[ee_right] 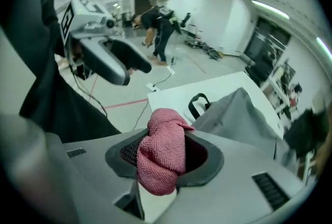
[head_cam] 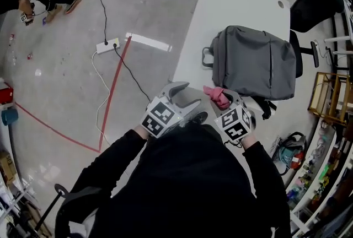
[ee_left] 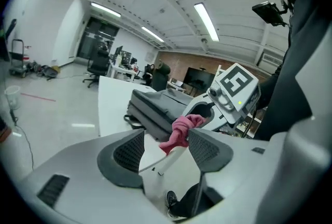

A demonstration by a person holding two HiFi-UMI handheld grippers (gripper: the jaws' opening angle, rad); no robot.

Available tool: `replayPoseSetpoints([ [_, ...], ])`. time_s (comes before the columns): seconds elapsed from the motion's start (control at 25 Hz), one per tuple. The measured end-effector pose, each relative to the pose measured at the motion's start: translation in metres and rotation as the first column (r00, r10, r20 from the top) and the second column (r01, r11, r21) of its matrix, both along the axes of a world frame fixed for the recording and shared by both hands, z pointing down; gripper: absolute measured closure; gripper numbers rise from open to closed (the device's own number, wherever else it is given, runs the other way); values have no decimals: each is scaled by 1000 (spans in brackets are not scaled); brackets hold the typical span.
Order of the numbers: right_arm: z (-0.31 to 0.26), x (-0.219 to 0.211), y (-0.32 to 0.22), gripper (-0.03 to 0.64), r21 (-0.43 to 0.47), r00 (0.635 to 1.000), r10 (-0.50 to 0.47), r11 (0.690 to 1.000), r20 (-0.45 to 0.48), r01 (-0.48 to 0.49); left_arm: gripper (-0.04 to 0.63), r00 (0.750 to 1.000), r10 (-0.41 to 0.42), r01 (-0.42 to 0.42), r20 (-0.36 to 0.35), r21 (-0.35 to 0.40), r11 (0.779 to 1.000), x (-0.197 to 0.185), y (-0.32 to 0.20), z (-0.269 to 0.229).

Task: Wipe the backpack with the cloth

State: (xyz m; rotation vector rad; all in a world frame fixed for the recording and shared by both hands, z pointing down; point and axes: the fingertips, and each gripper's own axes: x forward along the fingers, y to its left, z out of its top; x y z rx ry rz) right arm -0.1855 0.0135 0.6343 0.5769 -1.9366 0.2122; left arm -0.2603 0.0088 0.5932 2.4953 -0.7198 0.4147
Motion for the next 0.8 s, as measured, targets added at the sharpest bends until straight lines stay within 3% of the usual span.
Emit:
replayPoseSetpoints([
  [0.08,6,-16,-5,456,22,979,-171,984,-113,174,319,997,-81,81,5,-11,997,-29,-3,4],
  [0.2,12,-36,-24,456,26,878,-395,909,-271,417,319,975,-221,221,10,-35,975,-73,0,8],
  [0.28,14,-45,-50,456,32,806,-475,855,-354,518,319,955,-295,296,21,-39,954,-101,7,10],
  [0.32,15,-48,-67,457,32,786,-488,842,-378,538,319,943,-331,332,27,-41,943,-114,11,11],
  [0.4,18,-50,-105,457,23,784,-480,847,-394,531,319,912,-408,409,37,-51,911,-137,22,13],
  [0.56,16,-42,-184,456,36,807,-417,880,-418,474,319,831,-554,557,50,-76,827,-165,45,17],
  [0.8,10,-38,-280,457,97,804,-381,877,-456,470,319,702,-708,712,84,-107,694,-161,67,14],
])
